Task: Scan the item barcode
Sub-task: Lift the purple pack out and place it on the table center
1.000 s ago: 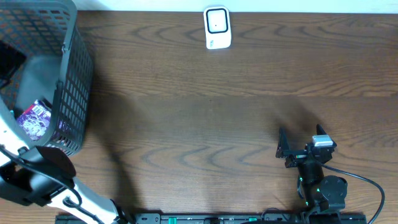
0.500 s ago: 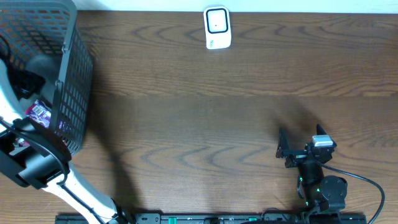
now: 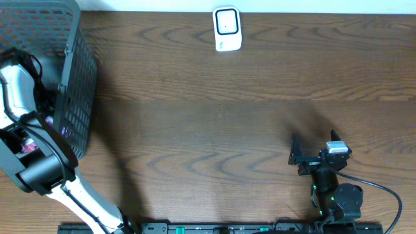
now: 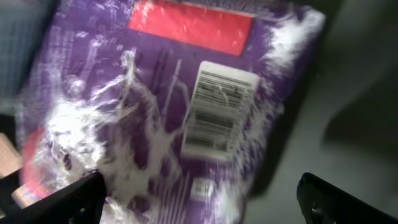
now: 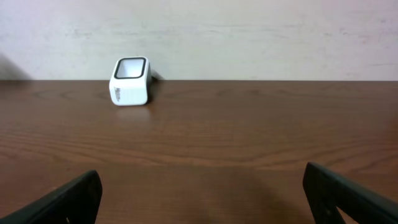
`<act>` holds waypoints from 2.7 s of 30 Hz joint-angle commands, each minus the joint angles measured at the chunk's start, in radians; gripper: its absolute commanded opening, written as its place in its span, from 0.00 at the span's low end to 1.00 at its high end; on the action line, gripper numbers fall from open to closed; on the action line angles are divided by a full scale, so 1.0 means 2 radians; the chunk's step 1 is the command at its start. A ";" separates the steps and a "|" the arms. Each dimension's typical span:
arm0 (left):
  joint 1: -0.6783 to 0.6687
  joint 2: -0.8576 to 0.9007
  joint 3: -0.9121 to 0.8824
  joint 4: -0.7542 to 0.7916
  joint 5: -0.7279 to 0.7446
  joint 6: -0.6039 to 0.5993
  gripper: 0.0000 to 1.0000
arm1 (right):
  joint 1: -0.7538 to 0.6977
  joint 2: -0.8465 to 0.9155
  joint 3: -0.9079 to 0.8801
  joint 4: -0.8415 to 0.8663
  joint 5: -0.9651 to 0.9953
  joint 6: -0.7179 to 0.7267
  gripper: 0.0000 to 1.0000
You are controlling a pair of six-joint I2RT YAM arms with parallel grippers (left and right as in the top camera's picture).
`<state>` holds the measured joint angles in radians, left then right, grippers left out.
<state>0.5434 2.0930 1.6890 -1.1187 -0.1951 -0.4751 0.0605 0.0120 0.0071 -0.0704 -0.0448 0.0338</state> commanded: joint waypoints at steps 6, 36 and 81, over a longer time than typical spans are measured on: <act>0.003 0.003 -0.061 0.033 -0.015 0.001 0.31 | -0.004 -0.003 0.000 -0.002 0.002 0.001 0.99; -0.010 -0.413 0.010 0.165 0.253 -0.010 0.08 | -0.004 -0.003 0.000 -0.002 0.002 0.001 0.99; -0.574 -0.056 -0.014 0.220 0.301 0.035 0.94 | -0.004 -0.003 0.000 -0.002 0.002 0.001 0.99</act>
<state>-0.6075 1.9961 1.6608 -0.6876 0.4152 -0.4118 0.0605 0.0120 0.0071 -0.0704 -0.0448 0.0334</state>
